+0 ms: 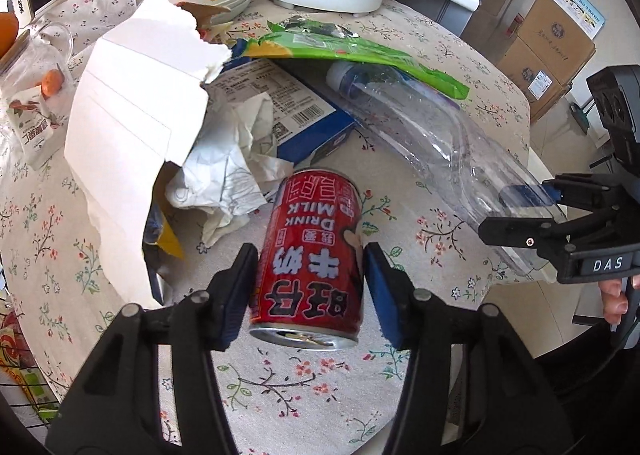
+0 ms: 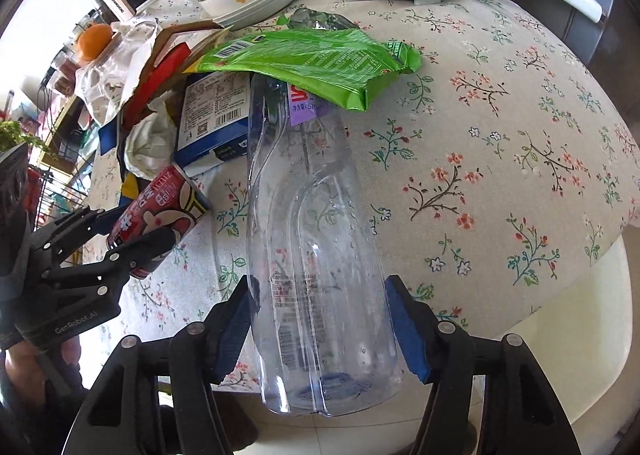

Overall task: Collect trash
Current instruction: 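Grasp the red milk can with the left gripper while the right gripper grasps the clear bottle, then carry the can and bottle over the white bin and open both grippers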

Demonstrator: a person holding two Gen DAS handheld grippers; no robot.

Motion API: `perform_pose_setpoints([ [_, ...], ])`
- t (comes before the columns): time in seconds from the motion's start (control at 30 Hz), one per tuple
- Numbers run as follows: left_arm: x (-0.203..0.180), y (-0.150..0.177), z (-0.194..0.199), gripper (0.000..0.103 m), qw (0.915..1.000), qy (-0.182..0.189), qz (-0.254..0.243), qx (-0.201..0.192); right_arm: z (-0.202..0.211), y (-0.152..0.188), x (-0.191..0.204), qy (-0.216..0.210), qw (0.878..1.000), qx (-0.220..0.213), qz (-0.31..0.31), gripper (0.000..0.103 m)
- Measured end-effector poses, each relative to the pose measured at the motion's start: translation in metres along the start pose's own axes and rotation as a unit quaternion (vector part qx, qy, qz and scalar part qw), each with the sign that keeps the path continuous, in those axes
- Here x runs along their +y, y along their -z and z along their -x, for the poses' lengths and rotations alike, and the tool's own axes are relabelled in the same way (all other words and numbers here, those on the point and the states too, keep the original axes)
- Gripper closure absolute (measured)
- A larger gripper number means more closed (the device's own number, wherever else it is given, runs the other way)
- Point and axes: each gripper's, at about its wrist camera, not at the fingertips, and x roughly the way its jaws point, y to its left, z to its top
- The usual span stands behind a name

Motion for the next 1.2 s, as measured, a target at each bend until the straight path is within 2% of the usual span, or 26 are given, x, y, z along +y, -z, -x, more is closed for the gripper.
perform_pose_setpoints([
  [0.27,-0.005,0.004,0.010,0.047,0.9999,0.002,0.005,-0.016,0.031,0.037,-0.009,-0.012,1.000,-0.004,0.010,0.039],
  [0.37,-0.007,0.003,0.014,0.047,0.9996,0.004,0.010,-0.026,0.036,0.033,-0.010,-0.021,1.000,-0.003,0.009,0.039],
  [0.6,-0.027,0.001,0.013,0.047,0.9995,0.007,-0.001,-0.032,0.064,0.053,-0.018,-0.034,0.999,-0.027,-0.005,0.040],
  [1.2,-0.102,-0.015,0.003,0.047,0.9979,0.031,-0.037,-0.044,0.130,0.093,-0.094,-0.022,0.991,-0.101,-0.089,0.042],
])
